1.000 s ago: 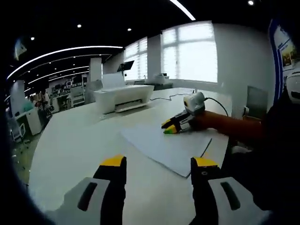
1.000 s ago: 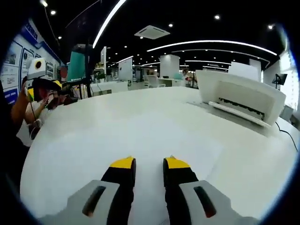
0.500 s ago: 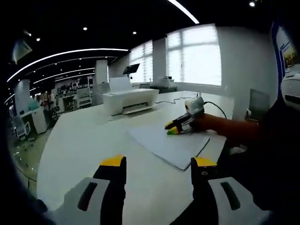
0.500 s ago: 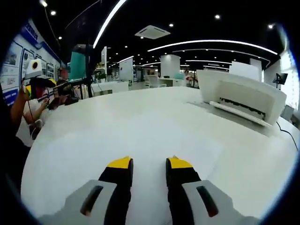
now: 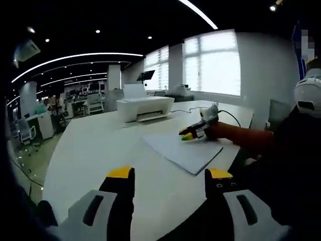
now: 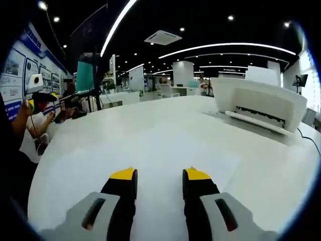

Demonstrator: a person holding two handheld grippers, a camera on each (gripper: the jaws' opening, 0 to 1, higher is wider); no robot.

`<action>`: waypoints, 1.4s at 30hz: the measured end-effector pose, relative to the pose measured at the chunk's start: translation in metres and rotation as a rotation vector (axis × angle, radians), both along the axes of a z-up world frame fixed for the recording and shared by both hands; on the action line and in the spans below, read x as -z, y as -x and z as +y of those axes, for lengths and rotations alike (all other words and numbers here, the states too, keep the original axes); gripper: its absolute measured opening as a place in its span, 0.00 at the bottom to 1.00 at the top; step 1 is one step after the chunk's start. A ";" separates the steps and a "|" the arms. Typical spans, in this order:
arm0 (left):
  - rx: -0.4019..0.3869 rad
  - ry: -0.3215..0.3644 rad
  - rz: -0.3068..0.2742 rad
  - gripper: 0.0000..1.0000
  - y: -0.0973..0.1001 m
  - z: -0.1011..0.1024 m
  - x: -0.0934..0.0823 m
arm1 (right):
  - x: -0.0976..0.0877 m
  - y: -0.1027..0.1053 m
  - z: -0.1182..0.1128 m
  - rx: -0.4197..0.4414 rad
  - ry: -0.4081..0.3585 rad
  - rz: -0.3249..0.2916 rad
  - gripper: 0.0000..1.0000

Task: Organize the stack of printing papers by aligning and flattening the scattered papers on the table

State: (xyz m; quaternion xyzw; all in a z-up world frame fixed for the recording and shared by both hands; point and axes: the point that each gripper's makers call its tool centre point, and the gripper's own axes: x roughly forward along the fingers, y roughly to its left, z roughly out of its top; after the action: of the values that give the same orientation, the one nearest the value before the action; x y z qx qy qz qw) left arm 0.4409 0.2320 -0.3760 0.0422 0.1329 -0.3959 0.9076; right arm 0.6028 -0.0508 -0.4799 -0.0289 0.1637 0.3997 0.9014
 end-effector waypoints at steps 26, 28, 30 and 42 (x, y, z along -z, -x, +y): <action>-0.009 0.018 -0.012 0.64 -0.003 0.002 0.002 | -0.076 0.068 0.008 -0.086 -0.030 -0.122 0.56; -0.008 0.016 -0.014 0.64 -0.002 0.002 0.002 | -0.080 0.074 0.008 -0.093 -0.043 -0.124 0.58; -0.006 0.016 -0.015 0.65 -0.002 0.001 0.003 | -0.082 0.079 0.008 -0.096 -0.046 -0.130 0.60; -0.001 0.011 -0.019 0.65 -0.001 -0.002 0.004 | -0.094 0.108 -0.006 -0.082 -0.003 -0.160 0.62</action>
State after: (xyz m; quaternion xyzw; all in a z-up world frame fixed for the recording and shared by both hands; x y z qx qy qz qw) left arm 0.4422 0.2301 -0.3797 0.0407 0.1220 -0.3957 0.9093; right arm 0.4947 -0.0567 -0.3856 -0.0661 0.0893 0.4330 0.8945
